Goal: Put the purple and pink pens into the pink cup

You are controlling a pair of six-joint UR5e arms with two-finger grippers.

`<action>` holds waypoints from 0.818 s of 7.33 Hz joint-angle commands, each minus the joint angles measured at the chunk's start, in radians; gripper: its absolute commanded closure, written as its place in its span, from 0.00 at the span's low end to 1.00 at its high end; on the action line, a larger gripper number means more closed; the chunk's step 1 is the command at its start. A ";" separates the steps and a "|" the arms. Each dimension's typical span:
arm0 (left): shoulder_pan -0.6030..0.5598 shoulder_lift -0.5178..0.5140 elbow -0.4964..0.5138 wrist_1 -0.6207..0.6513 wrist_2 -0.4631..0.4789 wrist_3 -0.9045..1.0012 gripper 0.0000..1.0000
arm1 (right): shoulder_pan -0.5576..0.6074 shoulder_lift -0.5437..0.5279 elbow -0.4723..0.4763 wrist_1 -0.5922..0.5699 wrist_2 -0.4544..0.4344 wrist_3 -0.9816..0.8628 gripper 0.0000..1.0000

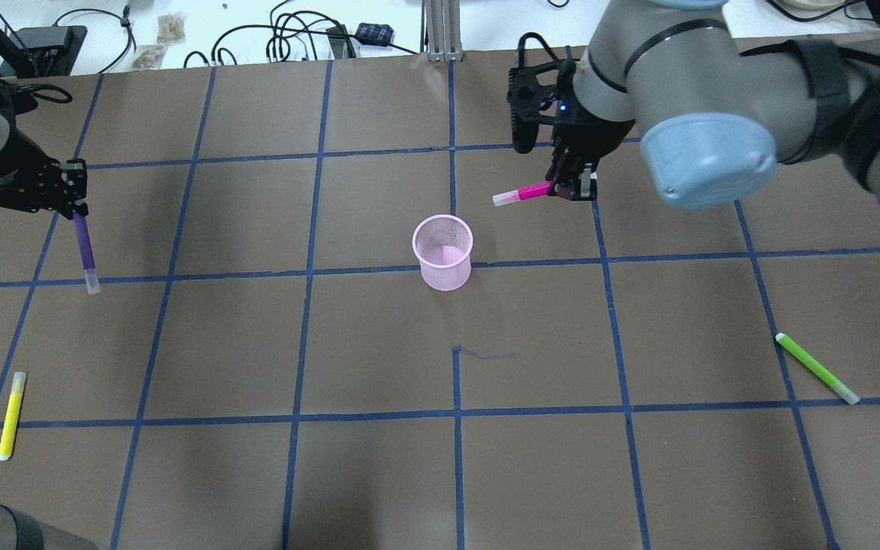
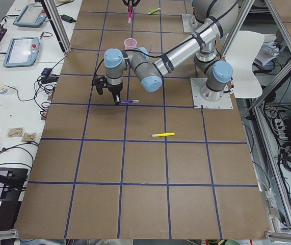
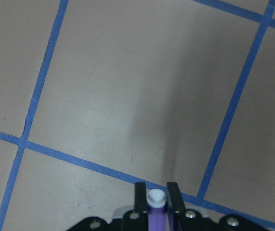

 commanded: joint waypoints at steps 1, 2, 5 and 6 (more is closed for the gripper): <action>-0.004 0.014 0.002 0.000 -0.002 0.000 1.00 | 0.177 0.062 0.000 -0.083 -0.229 0.052 0.98; -0.004 0.014 -0.001 0.000 -0.005 0.000 1.00 | 0.234 0.087 0.000 -0.095 -0.312 0.057 0.99; -0.009 0.014 0.000 0.001 -0.005 0.000 1.00 | 0.334 0.161 -0.008 -0.187 -0.503 0.086 0.99; -0.010 0.014 0.000 0.001 -0.007 0.000 1.00 | 0.334 0.188 -0.022 -0.234 -0.538 0.089 0.98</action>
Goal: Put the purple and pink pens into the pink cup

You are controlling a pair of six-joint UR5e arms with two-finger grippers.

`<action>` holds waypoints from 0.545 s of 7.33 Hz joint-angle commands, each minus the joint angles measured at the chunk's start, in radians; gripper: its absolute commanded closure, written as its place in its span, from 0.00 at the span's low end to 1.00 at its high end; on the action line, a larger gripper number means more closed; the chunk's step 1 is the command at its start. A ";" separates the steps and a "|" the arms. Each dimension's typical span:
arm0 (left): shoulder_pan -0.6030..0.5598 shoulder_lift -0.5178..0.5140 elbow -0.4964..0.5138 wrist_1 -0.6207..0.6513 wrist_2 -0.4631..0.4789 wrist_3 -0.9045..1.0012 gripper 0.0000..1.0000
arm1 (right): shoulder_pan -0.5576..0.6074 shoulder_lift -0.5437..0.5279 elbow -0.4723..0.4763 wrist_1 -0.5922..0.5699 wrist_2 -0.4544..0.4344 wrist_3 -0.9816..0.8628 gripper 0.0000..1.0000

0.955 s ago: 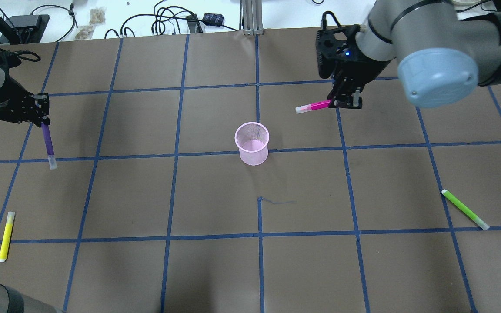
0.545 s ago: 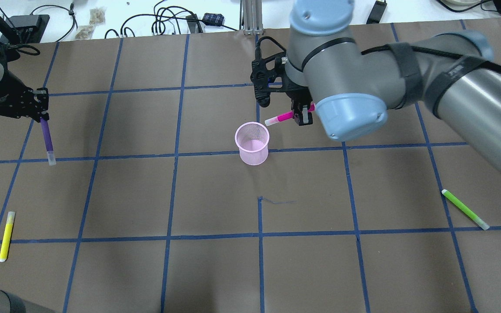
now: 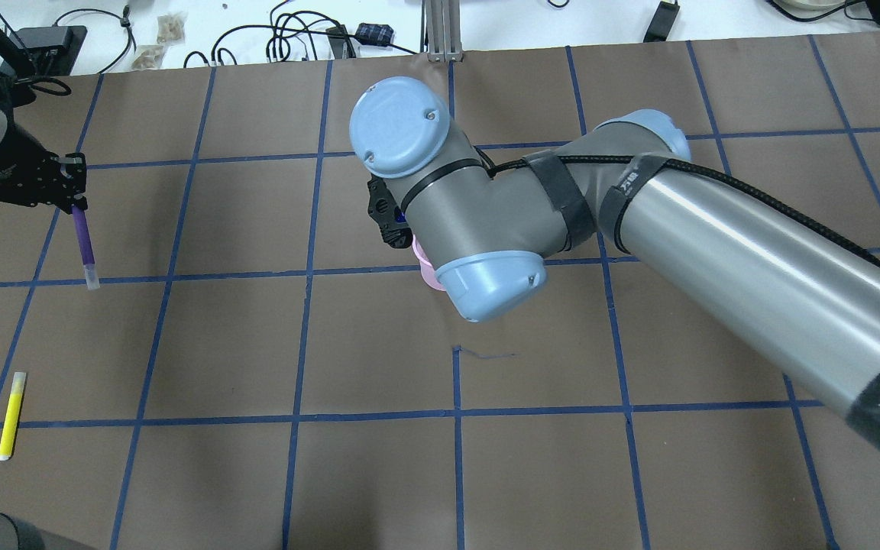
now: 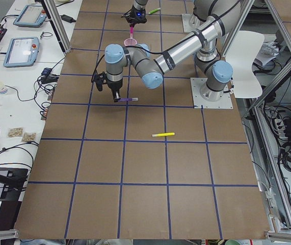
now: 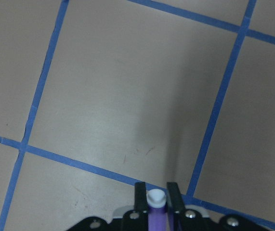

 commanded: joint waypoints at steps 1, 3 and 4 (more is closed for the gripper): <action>-0.001 -0.001 0.001 -0.001 -0.002 0.000 1.00 | 0.019 0.054 -0.020 -0.057 -0.058 0.029 0.97; -0.001 -0.008 -0.007 0.000 -0.001 0.000 1.00 | 0.024 0.070 -0.018 -0.054 -0.043 0.032 0.94; -0.002 -0.011 -0.008 0.000 -0.005 -0.002 1.00 | 0.024 0.076 -0.018 -0.054 -0.043 0.032 0.80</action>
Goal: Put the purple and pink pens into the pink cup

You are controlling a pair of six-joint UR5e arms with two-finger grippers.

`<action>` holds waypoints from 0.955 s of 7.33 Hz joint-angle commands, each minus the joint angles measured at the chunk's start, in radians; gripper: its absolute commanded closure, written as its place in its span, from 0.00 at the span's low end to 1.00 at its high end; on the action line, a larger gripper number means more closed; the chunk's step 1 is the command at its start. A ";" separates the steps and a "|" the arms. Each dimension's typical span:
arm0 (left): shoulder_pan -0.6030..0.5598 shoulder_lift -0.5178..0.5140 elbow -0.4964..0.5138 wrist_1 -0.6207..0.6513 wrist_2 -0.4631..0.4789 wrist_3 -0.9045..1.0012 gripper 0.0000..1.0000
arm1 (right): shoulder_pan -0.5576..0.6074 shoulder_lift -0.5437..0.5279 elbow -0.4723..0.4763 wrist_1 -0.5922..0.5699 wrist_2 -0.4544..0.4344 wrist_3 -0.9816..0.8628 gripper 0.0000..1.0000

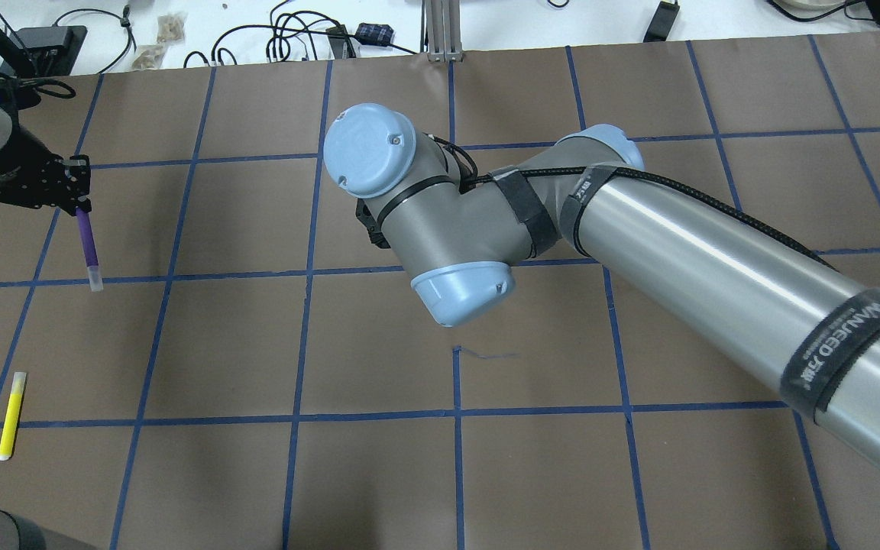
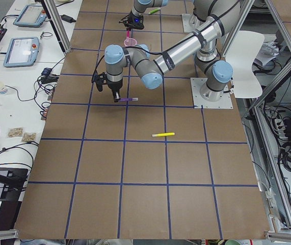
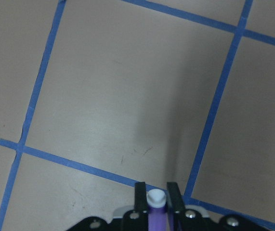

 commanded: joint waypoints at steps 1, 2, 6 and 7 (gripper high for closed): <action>-0.001 -0.003 -0.001 0.000 -0.003 -0.001 1.00 | 0.000 0.012 -0.002 -0.002 0.001 0.003 0.01; 0.001 -0.003 -0.001 0.000 -0.001 -0.001 1.00 | -0.002 0.008 -0.003 0.000 -0.004 0.002 0.00; -0.002 0.005 0.006 0.002 0.000 0.002 1.00 | -0.031 -0.056 -0.046 0.017 -0.001 0.000 0.00; -0.019 0.006 0.010 0.008 -0.003 -0.001 1.00 | -0.061 -0.104 -0.046 0.055 0.001 0.002 0.00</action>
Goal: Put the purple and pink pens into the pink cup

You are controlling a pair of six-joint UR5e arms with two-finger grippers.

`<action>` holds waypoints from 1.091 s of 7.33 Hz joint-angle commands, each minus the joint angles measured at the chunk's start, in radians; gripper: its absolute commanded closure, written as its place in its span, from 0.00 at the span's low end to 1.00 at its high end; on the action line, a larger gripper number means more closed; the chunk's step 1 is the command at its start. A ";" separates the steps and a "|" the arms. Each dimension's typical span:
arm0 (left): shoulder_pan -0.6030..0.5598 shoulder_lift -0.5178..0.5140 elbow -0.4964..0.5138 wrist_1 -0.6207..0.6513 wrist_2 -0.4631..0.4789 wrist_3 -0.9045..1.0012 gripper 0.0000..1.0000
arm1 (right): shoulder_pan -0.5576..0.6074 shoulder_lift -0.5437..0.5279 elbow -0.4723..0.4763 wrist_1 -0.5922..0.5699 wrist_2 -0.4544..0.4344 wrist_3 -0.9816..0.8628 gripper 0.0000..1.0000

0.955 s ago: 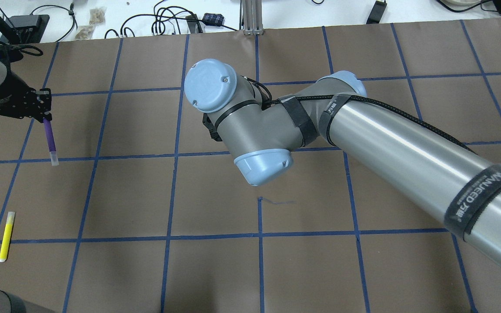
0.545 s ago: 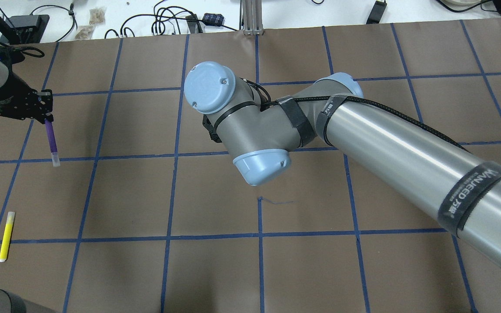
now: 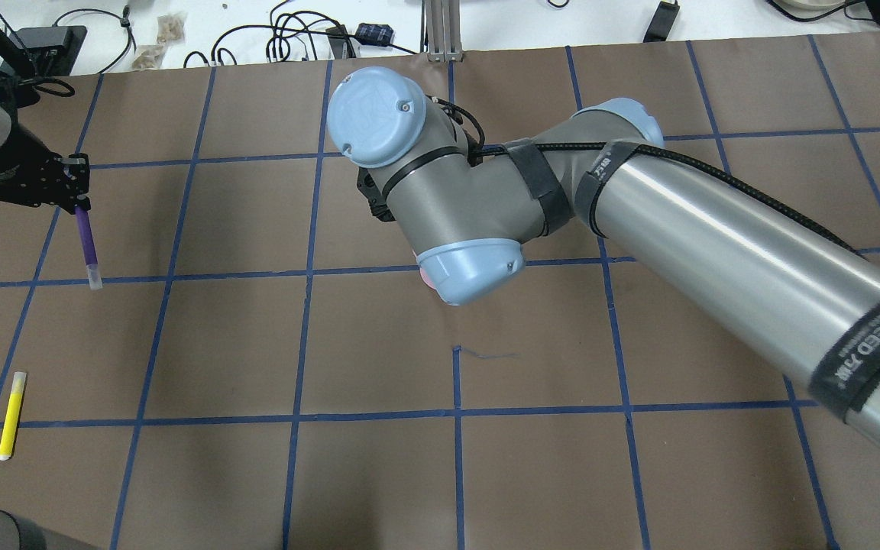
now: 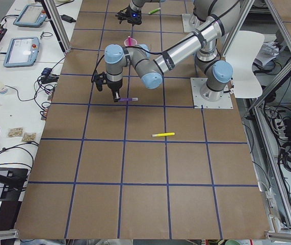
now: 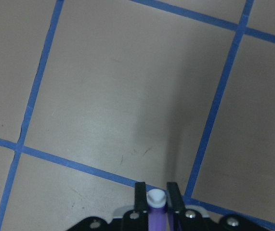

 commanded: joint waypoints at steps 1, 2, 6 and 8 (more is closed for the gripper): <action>-0.111 0.011 0.019 0.028 0.008 -0.026 1.00 | -0.084 -0.106 -0.003 0.092 0.071 0.008 0.00; -0.209 0.015 0.042 0.033 -0.003 -0.128 1.00 | -0.153 -0.167 -0.002 0.158 0.114 0.006 0.00; -0.403 0.010 0.061 0.150 -0.026 -0.332 1.00 | -0.346 -0.333 0.011 0.365 0.318 0.092 0.00; -0.492 -0.007 0.044 0.297 -0.028 -0.481 1.00 | -0.383 -0.361 0.012 0.404 0.382 0.182 0.00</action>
